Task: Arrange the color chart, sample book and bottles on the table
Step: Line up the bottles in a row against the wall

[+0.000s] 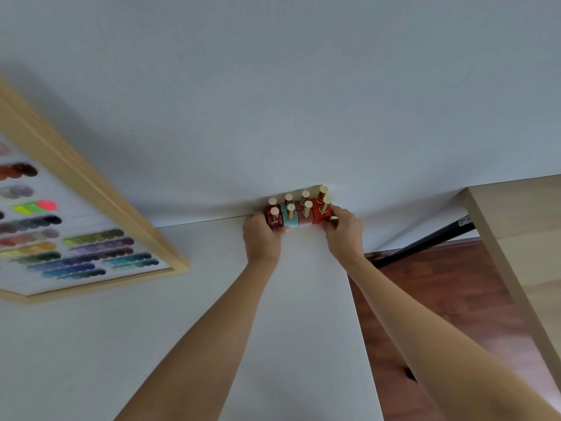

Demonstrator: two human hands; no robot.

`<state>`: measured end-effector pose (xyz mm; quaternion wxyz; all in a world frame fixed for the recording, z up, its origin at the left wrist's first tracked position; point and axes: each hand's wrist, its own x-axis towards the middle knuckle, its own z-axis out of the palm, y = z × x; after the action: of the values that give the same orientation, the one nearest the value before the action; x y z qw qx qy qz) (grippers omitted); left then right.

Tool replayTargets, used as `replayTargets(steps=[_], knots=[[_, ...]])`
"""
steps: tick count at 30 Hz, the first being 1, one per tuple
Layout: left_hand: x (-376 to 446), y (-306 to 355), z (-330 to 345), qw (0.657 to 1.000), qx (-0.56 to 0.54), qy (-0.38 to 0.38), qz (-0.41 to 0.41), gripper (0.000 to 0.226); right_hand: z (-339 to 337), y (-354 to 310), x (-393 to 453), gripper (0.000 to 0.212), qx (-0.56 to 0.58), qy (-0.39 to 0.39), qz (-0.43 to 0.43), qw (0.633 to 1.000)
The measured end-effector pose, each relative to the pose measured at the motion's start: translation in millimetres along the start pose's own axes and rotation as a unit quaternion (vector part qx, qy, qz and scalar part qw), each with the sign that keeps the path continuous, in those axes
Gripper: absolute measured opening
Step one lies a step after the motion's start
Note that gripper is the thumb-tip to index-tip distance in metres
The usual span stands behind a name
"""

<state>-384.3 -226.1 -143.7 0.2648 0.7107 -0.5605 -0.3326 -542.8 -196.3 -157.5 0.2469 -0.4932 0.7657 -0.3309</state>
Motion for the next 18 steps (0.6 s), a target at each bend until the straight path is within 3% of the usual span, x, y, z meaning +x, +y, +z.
replayTargets(steps=[6, 13, 15, 18], knots=[[0, 1, -5, 1.000, 0.010, -0.020, 0.014, 0.031, -6, -3, -1, 0.025, -0.004, -0.027, -0.003, 1.000], [-30, -9, -26, 0.995, 0.058, -0.081, 0.023, 0.050, -35, -4, -31, 0.057, 0.013, -0.089, 0.083, 0.992], [-53, -19, -34, 0.990, 0.076, -0.108, 0.040, 0.056, -48, 1, -55, 0.055, 0.003, -0.094, 0.076, 0.993], [-100, -36, -46, 0.976, 0.080, -0.183, 0.083, 0.046, -72, 12, -105, 0.044, -0.021, -0.118, 0.045, 0.992]])
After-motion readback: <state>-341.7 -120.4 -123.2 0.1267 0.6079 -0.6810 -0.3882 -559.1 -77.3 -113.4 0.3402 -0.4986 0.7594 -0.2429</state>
